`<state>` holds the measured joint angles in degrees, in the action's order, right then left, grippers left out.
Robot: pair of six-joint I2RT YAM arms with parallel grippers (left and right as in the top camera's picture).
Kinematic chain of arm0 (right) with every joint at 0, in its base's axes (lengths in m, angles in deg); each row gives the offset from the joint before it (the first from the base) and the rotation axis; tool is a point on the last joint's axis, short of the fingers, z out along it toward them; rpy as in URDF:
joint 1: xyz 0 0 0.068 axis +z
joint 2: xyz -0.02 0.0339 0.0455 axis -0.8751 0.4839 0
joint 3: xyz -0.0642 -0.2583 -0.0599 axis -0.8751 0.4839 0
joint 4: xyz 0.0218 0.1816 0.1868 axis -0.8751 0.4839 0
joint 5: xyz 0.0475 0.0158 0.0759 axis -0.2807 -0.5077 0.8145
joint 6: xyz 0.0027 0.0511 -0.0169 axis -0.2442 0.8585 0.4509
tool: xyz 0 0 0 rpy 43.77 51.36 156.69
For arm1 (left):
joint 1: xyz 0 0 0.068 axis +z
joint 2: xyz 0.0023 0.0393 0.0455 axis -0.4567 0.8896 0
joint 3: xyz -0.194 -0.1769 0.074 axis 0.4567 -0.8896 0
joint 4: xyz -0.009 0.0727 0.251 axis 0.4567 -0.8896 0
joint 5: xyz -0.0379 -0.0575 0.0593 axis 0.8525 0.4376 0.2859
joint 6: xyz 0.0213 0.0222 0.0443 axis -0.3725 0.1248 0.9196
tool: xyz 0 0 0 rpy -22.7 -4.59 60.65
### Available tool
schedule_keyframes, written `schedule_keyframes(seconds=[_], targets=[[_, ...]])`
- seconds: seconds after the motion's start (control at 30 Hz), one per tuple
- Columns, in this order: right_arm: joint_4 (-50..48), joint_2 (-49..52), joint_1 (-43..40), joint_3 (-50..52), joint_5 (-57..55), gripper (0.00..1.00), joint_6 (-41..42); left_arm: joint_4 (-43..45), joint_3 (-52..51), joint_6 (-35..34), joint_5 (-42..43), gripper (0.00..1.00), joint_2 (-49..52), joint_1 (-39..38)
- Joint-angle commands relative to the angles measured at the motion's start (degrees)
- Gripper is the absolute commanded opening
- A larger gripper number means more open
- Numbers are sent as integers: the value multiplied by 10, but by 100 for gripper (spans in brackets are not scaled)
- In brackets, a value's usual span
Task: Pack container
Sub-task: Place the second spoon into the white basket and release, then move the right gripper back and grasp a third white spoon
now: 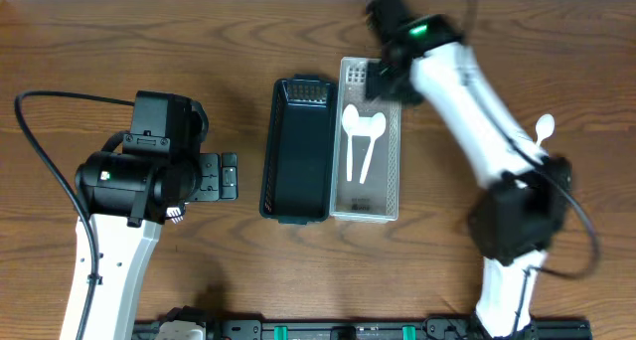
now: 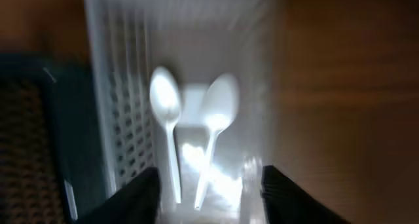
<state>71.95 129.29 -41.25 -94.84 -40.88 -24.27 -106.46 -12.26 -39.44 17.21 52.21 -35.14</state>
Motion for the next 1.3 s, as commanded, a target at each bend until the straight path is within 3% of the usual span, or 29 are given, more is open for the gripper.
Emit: schedule_keyframes(seconds=[0.0,0.27,0.5,0.87,1.27], targets=[[15,-93,-71,-30,-63,60,-17,-1,7,2,-9,98,3,3],[98,-108,-274,-19,-112,69,-19,-1,7,2,-9,98,3,3],[61,-34,-381,55,-101,71,-58,-1,7,2,-9,98,3,3],[15,100,-417,107,-66,72,-130,-1,7,1,-9,98,3,3],[-16,171,-416,107,-23,71,-157,-1,7,2,-9,98,3,3]])
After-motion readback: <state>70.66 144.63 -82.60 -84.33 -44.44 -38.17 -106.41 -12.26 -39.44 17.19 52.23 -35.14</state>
